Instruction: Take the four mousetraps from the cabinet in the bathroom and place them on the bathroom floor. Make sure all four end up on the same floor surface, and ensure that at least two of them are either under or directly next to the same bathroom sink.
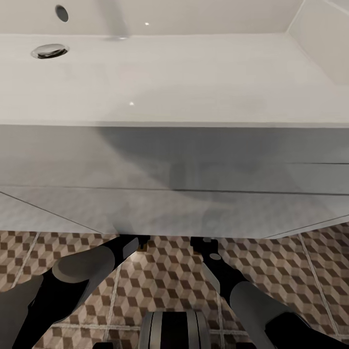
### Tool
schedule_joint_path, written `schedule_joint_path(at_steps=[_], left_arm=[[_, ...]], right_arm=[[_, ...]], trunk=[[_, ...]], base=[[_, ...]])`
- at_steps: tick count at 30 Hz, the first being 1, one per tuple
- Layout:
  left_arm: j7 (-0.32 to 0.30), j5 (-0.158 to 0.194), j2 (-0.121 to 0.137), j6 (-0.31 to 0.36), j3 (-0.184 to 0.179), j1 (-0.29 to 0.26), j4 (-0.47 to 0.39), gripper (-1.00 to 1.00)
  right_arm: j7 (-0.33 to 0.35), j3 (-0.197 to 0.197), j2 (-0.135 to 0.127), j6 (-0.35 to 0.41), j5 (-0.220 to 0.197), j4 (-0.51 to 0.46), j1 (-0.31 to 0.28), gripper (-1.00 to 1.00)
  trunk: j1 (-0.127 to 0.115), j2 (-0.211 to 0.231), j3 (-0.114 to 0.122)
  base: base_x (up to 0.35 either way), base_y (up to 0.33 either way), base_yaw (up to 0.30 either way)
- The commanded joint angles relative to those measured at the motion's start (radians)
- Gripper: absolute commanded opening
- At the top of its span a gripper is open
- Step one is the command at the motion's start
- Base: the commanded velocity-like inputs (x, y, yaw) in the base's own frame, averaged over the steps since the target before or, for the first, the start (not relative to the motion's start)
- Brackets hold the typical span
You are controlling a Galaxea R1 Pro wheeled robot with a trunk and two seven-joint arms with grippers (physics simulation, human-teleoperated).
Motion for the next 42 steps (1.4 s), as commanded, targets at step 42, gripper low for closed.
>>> schedule_joint_path(at_steps=[42], left_arm=[[0.009, 0.005, 0.006, 0.002, 0.000, -0.030, 0.003, -1.00]], right_arm=[[-0.004, 0.008, 0.000, -0.007, -0.014, -0.003, -0.001, -1.00]], trunk=[[0.000, 0.000, -0.037]], base=[[0.000, 0.000, 0.005]])
